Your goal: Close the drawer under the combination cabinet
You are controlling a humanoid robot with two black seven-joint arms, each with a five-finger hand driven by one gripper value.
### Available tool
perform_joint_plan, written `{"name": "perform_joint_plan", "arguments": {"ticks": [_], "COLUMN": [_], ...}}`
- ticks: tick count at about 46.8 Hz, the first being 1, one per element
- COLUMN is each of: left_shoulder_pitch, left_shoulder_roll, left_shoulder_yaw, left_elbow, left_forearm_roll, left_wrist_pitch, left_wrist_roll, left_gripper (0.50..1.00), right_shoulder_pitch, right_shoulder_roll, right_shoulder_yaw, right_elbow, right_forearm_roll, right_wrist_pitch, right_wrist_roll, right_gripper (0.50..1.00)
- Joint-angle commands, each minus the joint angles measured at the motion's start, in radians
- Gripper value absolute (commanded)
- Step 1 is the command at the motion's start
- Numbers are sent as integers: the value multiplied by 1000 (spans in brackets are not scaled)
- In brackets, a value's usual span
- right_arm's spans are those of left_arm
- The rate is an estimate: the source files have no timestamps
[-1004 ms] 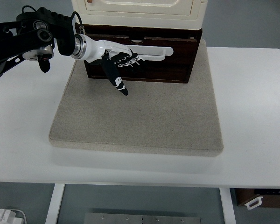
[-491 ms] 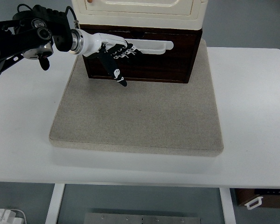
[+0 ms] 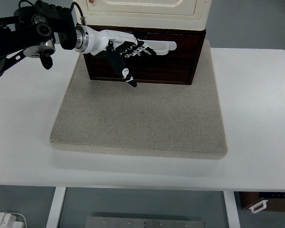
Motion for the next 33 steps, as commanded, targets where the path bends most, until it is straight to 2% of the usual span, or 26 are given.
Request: {"name": "perform_joint_plan", "arguments": {"ticks": [1, 11, 19, 33], "left_shoulder_pitch": [3, 11, 15, 37], "left_shoulder_roll": [0, -3, -6, -1], "left_shoulder_yaw": [-34, -133, -225, -420], "left_elbow": [-23, -35, -35, -29], "left_forearm_roll": [-7, -13, -38, -114], "left_wrist_pitch": [-29, -110, -121, -121], "left_wrist_roll": [-25, -131, -220, -252], "left_gripper": [1000, 1000, 1000, 1000], "right_shoulder_pitch": [0, 0, 0, 0], "right_shoulder_roll": [0, 0, 0, 0], "right_shoulder_yaw": [0, 0, 0, 0], "right_elbow": [0, 0, 0, 0], "right_forearm_roll": [0, 0, 0, 0], "right_wrist_pitch": [0, 0, 0, 0], "right_wrist_roll": [0, 0, 0, 0], "right_gripper": [952, 952, 952, 952]}}
